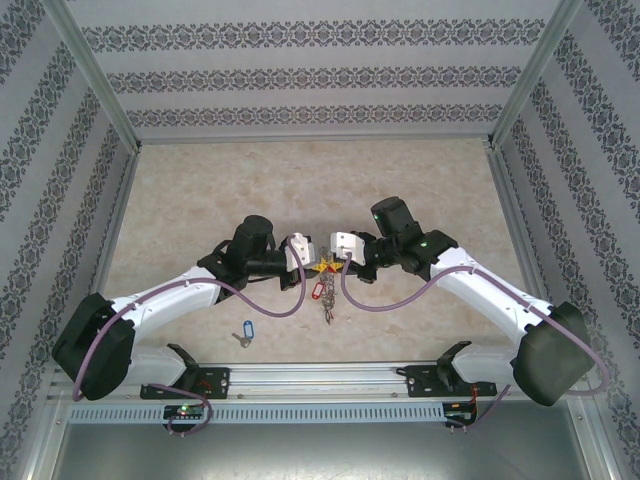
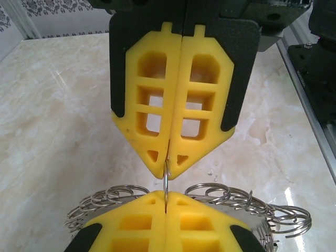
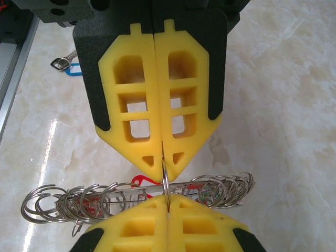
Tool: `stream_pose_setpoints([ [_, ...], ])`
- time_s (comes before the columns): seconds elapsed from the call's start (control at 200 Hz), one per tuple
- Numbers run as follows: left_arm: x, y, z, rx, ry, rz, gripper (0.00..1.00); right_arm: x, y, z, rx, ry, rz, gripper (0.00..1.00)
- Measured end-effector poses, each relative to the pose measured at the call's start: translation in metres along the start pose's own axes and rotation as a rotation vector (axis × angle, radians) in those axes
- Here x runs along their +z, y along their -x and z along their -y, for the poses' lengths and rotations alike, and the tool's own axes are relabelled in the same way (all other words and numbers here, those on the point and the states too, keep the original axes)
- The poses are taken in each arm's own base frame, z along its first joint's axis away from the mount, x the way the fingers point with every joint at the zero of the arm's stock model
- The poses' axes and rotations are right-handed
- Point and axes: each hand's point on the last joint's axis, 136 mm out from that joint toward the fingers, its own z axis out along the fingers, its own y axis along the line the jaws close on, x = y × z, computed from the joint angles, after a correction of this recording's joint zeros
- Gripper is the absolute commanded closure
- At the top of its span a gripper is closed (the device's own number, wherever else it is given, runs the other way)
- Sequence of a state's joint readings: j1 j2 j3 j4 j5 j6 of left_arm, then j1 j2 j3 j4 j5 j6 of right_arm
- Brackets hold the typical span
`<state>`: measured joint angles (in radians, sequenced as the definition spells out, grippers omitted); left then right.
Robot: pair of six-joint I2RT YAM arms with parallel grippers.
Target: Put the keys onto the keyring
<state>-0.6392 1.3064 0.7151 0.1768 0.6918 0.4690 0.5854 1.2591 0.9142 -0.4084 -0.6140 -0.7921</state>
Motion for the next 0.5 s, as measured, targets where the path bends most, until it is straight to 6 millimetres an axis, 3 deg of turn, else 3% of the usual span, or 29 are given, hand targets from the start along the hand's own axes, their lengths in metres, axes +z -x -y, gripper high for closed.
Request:
stream_pose_setpoints([
  [0.035,0.000,0.000,-0.001,-0.009,0.002,0.002,1.00,0.000,0.000,0.000,0.001,-0.001,0.000,0.84],
  [0.12,-0.001,0.003,-0.004,-0.038,0.013,0.013,1.00,-0.002,0.003,0.001,0.001,-0.010,0.008,0.83],
  [0.23,-0.003,0.007,-0.012,-0.074,0.038,0.039,1.00,-0.012,0.010,0.009,0.010,-0.050,0.036,0.67],
  [0.5,-0.019,0.009,-0.042,-0.193,0.131,0.126,1.00,-0.044,0.031,0.014,0.082,-0.158,0.135,0.72],
])
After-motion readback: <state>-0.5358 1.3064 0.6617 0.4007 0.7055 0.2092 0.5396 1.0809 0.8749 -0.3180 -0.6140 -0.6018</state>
